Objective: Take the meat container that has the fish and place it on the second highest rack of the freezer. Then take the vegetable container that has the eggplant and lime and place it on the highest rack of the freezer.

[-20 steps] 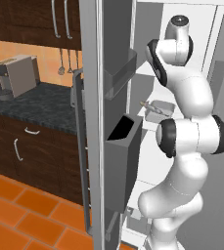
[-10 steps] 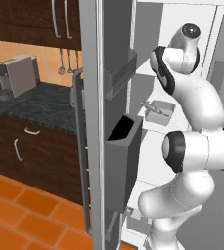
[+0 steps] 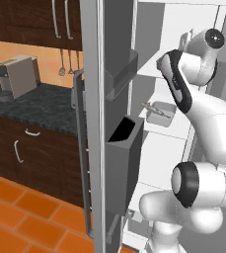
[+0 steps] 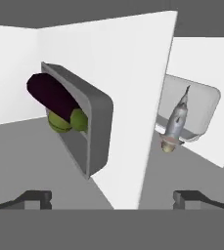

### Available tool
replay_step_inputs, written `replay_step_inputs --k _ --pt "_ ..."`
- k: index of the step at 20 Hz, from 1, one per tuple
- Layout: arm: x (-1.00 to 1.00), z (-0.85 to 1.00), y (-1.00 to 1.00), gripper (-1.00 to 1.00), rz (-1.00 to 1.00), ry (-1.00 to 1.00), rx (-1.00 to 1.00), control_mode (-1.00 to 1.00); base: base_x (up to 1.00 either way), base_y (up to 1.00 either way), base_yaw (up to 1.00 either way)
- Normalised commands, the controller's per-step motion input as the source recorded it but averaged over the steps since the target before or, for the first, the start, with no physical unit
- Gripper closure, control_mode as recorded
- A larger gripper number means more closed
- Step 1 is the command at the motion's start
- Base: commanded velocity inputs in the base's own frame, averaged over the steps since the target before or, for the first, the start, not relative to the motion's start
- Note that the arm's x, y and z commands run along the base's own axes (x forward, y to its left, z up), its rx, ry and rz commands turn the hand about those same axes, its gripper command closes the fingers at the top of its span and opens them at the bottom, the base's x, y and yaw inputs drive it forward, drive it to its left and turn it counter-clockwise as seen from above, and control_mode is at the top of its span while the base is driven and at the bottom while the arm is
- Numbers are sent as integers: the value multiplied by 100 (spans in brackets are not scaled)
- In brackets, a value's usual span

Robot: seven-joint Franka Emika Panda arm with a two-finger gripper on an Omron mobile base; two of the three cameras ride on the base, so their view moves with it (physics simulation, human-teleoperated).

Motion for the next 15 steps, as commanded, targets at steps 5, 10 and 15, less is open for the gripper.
replay_step_inputs --k 5,10,15 --pt "-100 12 36 -100 0 -1 -1 -100 0 0 0" --pt "-100 18 0 -100 0 -5 0 -100 0 0 0" --pt "-100 -4 1 -100 0 -6 0 -100 0 0 0"
